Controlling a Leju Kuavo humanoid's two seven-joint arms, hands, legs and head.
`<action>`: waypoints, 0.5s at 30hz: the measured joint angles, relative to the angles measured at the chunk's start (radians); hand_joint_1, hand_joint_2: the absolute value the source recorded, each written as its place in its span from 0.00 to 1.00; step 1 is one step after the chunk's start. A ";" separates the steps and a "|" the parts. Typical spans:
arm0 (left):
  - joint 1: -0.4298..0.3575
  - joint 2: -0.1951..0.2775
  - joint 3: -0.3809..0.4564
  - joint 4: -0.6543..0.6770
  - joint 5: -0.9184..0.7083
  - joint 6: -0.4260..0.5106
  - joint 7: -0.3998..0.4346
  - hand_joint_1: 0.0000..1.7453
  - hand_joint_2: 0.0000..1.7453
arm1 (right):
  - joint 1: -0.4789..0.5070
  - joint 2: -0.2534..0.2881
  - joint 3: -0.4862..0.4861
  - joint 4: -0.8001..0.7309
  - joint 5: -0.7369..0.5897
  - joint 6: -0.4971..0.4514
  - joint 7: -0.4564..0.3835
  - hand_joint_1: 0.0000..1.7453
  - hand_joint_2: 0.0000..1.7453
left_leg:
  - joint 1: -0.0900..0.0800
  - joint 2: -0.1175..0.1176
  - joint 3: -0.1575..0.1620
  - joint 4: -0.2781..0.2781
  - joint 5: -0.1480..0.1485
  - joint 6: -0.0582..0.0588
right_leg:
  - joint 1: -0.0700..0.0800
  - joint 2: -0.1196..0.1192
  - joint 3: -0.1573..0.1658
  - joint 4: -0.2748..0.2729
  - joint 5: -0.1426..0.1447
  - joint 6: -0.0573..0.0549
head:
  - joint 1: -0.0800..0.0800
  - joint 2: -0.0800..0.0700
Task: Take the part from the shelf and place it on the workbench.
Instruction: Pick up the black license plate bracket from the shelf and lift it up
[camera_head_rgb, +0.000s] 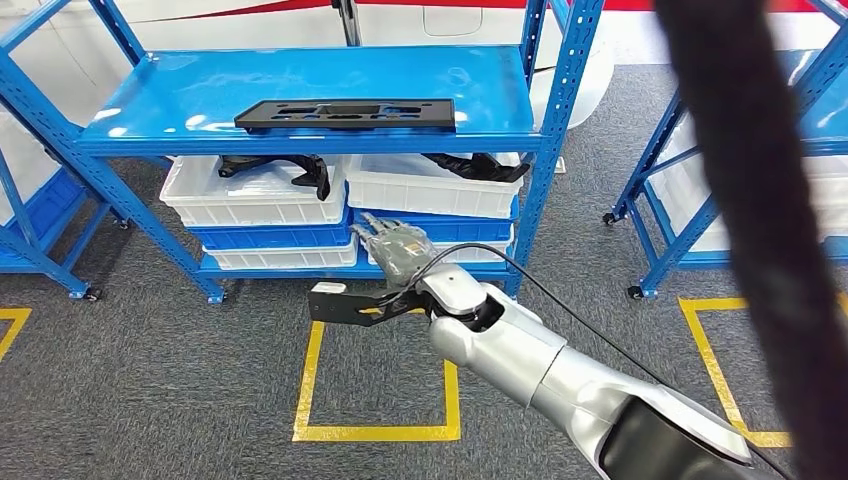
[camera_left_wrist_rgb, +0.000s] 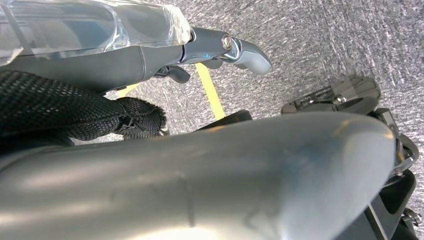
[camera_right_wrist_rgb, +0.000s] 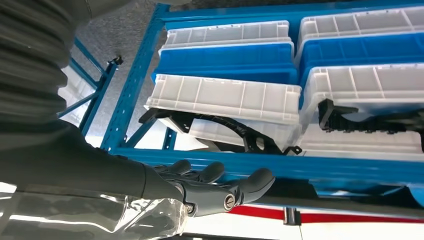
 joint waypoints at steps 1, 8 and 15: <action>0.000 0.000 0.000 0.000 -0.001 0.001 0.000 0.00 0.00 | 0.000 0.001 -0.002 0.001 -0.001 -0.004 -0.002 0.00 1.00 | 0.000 0.000 0.000 0.000 0.000 0.000 | 0.000 0.000 0.000 0.000 0.000 0.000 | 0.000 0.000; 0.000 0.000 0.000 0.000 -0.008 0.010 -0.003 0.00 0.00 | 0.000 0.015 -0.004 0.002 0.003 -0.011 -0.018 0.00 1.00 | 0.000 0.000 0.000 0.000 0.000 0.000 | 0.000 0.000 0.000 0.000 0.000 0.000 | 0.000 0.000; 0.000 0.000 0.000 0.000 -0.024 0.016 -0.013 0.00 0.00 | 0.003 0.026 -0.004 -0.009 0.042 -0.064 -0.071 0.00 1.00 | -0.001 0.000 -0.001 0.002 -0.001 0.002 | -0.002 0.000 0.000 -0.001 0.001 0.002 | 0.000 0.000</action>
